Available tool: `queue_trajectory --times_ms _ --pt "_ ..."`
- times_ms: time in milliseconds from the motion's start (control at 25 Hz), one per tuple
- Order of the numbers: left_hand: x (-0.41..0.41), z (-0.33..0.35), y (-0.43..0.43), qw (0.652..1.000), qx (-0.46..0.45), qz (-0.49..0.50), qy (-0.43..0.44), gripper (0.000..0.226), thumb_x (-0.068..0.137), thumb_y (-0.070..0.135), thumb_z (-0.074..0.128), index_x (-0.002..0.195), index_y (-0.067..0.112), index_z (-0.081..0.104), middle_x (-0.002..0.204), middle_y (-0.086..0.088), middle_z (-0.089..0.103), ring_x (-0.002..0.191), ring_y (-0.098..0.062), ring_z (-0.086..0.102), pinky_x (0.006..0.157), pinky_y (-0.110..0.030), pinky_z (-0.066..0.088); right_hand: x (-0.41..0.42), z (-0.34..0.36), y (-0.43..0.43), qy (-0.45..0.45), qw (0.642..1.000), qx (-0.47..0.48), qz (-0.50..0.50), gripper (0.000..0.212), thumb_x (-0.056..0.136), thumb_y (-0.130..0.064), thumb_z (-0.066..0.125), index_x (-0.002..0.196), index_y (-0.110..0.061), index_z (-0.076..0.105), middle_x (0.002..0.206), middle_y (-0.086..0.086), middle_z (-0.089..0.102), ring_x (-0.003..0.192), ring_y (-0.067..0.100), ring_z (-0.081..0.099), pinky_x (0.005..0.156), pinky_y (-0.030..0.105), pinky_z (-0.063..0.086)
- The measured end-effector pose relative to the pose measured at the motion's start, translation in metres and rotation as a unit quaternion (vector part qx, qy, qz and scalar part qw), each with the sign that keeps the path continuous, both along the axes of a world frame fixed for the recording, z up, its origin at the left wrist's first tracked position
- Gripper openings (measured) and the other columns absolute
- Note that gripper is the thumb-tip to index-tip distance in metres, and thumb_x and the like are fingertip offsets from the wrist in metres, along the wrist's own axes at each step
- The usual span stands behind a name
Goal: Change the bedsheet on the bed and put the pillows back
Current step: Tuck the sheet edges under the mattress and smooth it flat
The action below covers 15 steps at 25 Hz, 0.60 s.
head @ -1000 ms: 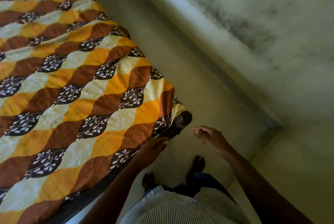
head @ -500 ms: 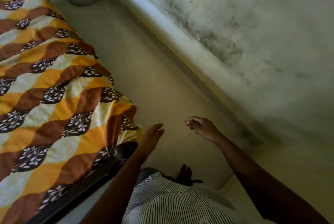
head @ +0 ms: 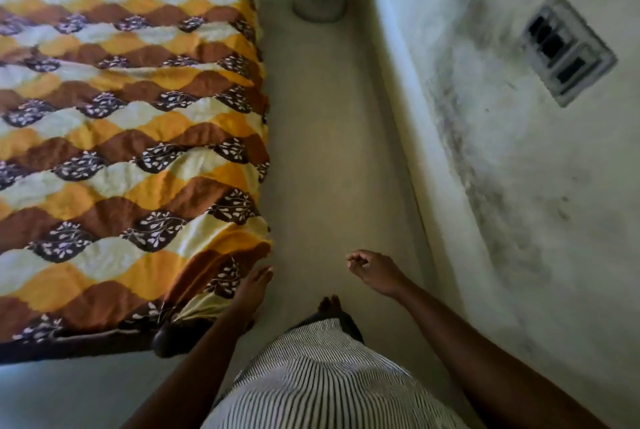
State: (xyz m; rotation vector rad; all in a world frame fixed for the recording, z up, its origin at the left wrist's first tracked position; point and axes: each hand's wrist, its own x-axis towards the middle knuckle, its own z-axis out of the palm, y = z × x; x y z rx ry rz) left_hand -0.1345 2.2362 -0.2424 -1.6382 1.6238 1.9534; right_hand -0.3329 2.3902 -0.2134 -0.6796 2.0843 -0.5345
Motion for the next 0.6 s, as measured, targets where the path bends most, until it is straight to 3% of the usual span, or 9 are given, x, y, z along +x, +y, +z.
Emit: queue_trajectory --times_ms 160,240,360,480,600 --pt "-0.014 0.003 0.002 0.984 -0.016 0.175 -0.003 0.039 0.097 0.029 0.046 0.134 0.018 0.044 0.140 -0.009 0.043 0.124 -0.024 0.043 0.103 -0.039 0.036 -0.043 0.002 -0.062 -0.031 0.987 -0.032 0.157 0.030 0.094 -0.027 0.053 0.120 -0.015 0.061 0.120 0.005 0.064 0.100 0.011 0.057 0.078 0.017 0.038" --pt "-0.008 0.006 0.019 0.958 -0.045 0.284 -0.011 0.034 0.098 0.024 0.045 0.130 0.013 0.049 0.132 -0.012 0.049 0.114 -0.023 0.049 0.099 -0.038 0.039 -0.043 0.003 -0.095 -0.049 0.971 -0.046 0.229 0.029 0.094 -0.026 0.052 0.120 -0.015 0.061 0.119 0.005 0.064 0.101 0.014 0.058 0.078 0.018 0.040" --pt "-0.004 0.005 0.053 0.921 -0.068 0.382 -0.024 0.033 0.098 0.029 0.043 0.129 0.019 0.049 0.128 -0.008 0.051 0.118 -0.027 0.049 0.098 -0.039 0.041 -0.031 -0.002 -0.129 -0.072 0.944 -0.071 0.315 0.029 0.094 -0.027 0.051 0.119 -0.018 0.062 0.116 0.005 0.065 0.101 0.015 0.060 0.078 0.022 0.044" --pt "-0.013 0.003 0.086 0.855 -0.122 0.499 -0.072 0.038 0.096 0.029 0.048 0.132 0.018 0.048 0.128 -0.005 0.053 0.118 -0.021 0.049 0.092 -0.031 0.041 -0.016 -0.017 -0.145 -0.089 0.893 -0.091 0.432 0.029 0.092 -0.027 0.055 0.119 -0.018 0.062 0.117 0.003 0.064 0.099 0.012 0.061 0.077 0.022 0.046" --pt "-0.029 -0.011 0.107 0.778 -0.150 0.603 -0.092 0.043 0.095 0.026 0.050 0.136 0.014 0.044 0.134 -0.006 0.051 0.120 -0.018 0.048 0.091 -0.028 0.039 -0.007 -0.045 -0.146 -0.095 0.864 -0.093 0.485 0.034 0.087 -0.026 0.063 0.120 -0.017 0.060 0.118 0.004 0.062 0.100 0.014 0.061 0.081 0.028 0.050"
